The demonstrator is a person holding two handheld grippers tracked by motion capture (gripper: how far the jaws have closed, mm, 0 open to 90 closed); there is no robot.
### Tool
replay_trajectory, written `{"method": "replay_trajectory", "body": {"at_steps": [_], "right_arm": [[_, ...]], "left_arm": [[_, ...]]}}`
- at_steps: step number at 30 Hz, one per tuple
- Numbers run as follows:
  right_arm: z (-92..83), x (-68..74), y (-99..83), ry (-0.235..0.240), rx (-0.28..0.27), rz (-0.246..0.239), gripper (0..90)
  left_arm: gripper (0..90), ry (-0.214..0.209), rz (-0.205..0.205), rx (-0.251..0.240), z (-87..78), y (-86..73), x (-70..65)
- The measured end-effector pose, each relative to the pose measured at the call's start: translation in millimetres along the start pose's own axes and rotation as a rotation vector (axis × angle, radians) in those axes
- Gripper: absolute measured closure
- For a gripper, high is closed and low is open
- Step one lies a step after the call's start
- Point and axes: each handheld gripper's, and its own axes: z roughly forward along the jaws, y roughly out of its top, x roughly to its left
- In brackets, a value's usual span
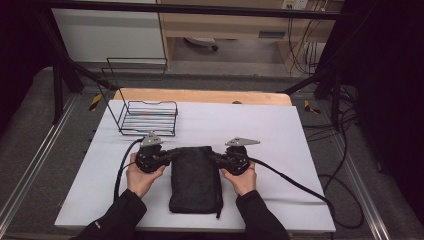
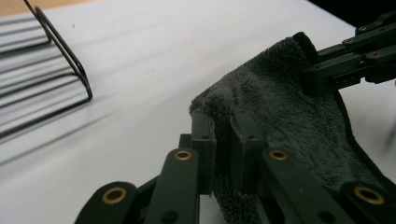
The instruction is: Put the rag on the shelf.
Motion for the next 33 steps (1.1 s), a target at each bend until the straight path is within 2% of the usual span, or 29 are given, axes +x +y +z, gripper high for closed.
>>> {"method": "replay_trajectory", "body": {"at_steps": [9,23,28,33], "right_arm": [[-17.2,12.7,13.1,-0.013,-0.079,-0.066,78.8],[-42.8,27.9,26.8,-0.025,-0.184,-0.109,79.2],[-53.7,35.3,34.1,-0.039,-0.228,-0.139,79.4],[-59.4,40.3,40.3,-0.044,-0.260,-0.156,79.5]], "left_arm": [[81.4,0.000,0.017,-0.075,-18.6,11.5,-7.0],[81.5,0.003,0.077,-0.166,-44.0,27.5,-25.3],[81.5,0.010,0.098,-0.204,-53.6,33.1,-31.6],[81.5,0.010,0.098,-0.237,-61.6,39.5,-32.5]]}}
